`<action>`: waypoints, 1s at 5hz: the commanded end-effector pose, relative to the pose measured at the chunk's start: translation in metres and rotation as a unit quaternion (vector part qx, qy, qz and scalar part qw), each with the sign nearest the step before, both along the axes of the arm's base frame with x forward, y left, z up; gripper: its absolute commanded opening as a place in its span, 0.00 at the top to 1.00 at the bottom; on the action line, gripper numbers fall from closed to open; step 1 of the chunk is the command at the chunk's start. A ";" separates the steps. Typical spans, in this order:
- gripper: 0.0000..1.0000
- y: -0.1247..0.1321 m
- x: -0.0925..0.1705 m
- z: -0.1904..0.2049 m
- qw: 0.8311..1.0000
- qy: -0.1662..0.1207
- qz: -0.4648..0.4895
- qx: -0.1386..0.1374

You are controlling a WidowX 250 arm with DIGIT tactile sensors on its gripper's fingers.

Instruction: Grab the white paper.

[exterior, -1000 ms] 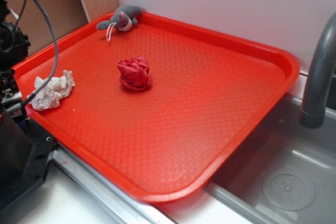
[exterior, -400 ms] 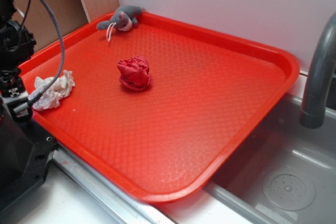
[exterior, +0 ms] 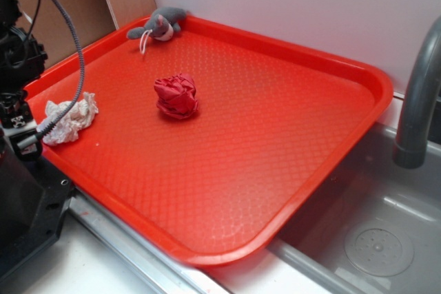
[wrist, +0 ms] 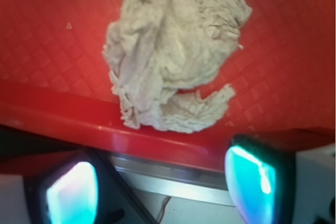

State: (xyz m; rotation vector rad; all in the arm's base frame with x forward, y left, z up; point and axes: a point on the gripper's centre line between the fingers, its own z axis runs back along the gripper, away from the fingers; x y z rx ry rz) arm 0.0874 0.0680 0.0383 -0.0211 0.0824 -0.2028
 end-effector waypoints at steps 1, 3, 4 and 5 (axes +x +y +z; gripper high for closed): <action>0.00 -0.003 0.049 -0.004 1.000 -0.004 -0.008 -0.003; 1.00 -0.006 0.059 -0.022 1.000 0.011 -0.006 0.015; 1.00 -0.007 0.054 -0.025 1.000 0.015 -0.008 0.018; 1.00 -0.005 0.052 0.004 0.999 0.004 0.006 0.032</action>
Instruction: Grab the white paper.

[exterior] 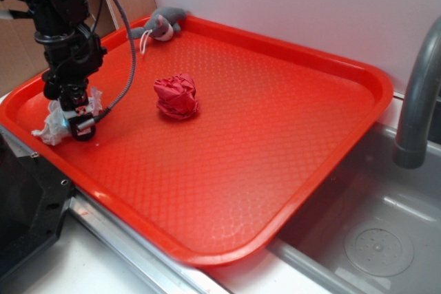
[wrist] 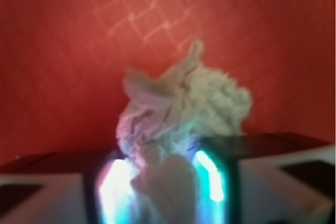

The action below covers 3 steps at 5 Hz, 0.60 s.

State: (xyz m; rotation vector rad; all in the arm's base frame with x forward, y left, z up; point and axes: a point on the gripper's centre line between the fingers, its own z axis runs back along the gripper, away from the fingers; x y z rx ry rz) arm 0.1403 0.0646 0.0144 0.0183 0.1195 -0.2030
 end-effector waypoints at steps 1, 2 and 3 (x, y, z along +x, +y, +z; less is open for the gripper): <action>1.00 -0.015 0.005 0.077 0.998 -0.056 0.026 0.021; 1.00 -0.032 0.010 0.128 0.997 -0.071 0.034 0.007; 1.00 -0.046 0.016 0.178 0.997 -0.062 0.043 0.007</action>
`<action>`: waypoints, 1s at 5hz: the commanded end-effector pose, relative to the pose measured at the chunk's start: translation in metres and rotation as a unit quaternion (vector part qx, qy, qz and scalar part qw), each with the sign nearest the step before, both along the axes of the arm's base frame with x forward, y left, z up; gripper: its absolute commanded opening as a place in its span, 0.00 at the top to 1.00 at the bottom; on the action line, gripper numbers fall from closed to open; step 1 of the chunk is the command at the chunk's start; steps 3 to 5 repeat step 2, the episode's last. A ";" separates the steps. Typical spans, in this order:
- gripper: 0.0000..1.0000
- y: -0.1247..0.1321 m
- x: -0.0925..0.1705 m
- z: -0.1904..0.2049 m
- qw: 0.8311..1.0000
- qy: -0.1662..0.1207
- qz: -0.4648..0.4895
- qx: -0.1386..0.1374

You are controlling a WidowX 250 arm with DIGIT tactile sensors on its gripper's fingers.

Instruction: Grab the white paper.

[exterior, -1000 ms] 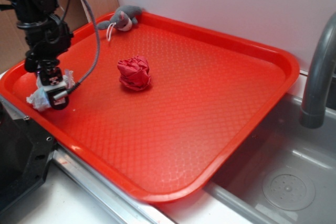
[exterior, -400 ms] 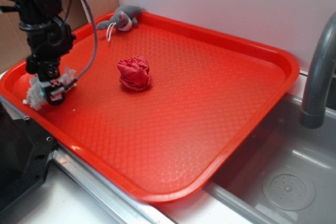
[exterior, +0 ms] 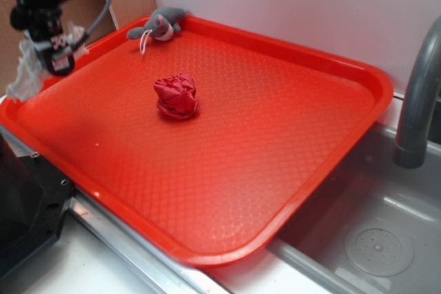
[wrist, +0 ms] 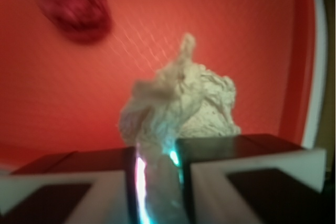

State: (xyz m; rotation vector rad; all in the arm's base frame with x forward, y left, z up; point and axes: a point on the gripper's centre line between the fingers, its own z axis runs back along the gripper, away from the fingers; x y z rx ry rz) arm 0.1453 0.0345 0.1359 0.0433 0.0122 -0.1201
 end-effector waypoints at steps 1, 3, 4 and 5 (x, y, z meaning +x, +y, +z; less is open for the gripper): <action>1.00 -0.018 0.012 0.106 1.000 0.011 0.013 -0.016; 1.00 -0.011 0.012 0.116 0.999 0.007 0.021 -0.023; 1.00 -0.011 0.012 0.116 0.999 0.007 0.021 -0.023; 1.00 -0.011 0.012 0.116 0.999 0.007 0.021 -0.023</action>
